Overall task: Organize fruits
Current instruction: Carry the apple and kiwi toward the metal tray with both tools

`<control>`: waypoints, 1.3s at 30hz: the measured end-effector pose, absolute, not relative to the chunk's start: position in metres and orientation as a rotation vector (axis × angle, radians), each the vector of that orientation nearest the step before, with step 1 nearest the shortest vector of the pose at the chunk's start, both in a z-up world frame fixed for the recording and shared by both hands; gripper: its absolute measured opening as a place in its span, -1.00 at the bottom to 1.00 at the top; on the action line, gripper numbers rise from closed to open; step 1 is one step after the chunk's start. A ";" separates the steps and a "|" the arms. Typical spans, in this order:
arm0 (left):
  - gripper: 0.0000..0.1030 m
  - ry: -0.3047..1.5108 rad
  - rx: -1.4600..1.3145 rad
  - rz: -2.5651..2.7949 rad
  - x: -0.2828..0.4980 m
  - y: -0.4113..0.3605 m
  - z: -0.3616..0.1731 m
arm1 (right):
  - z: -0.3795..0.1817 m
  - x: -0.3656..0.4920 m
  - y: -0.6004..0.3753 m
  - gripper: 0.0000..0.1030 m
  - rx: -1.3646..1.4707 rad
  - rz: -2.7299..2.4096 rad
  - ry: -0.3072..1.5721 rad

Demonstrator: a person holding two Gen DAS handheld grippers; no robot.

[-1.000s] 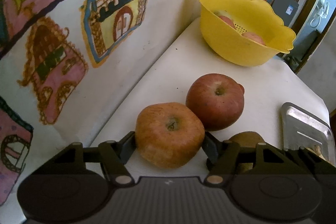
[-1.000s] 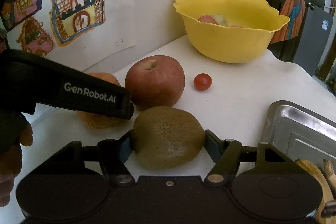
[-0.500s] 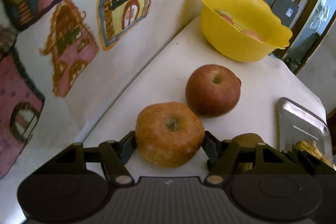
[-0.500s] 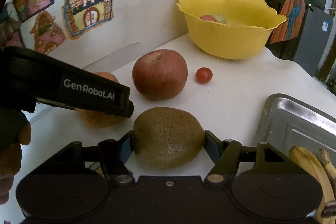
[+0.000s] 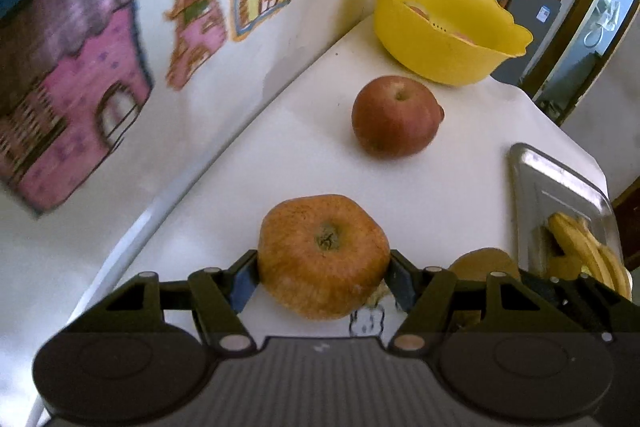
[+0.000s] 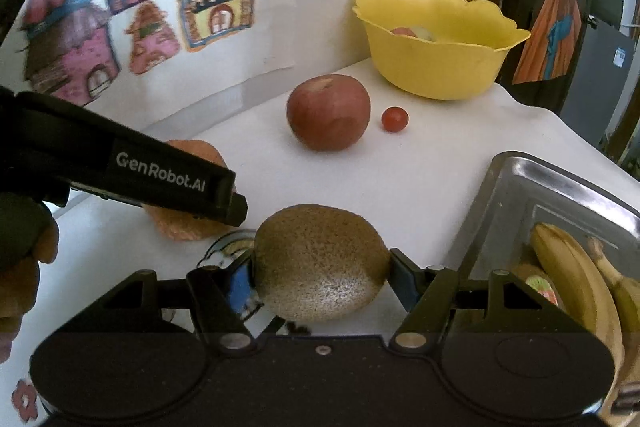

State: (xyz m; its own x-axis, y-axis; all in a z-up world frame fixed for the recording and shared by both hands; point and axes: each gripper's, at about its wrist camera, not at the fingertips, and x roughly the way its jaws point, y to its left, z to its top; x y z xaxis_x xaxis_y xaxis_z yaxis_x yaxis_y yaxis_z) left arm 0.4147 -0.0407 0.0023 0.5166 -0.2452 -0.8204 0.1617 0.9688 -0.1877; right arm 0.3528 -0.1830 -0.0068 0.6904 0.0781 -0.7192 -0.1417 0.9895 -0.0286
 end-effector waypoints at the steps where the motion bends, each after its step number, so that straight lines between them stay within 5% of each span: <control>1: 0.37 0.999 -0.093 -0.243 0.409 -0.038 0.002 | -0.005 0.348 -0.182 0.36 -0.083 0.126 0.799; 16: 0.37 1.004 -0.089 -0.281 0.355 -0.042 0.020 | 0.032 0.255 -0.191 0.36 -0.028 0.084 0.782; 39: 0.37 0.945 -0.043 -0.424 0.334 -0.183 0.055 | 0.061 0.216 -0.329 0.36 0.035 -0.081 0.727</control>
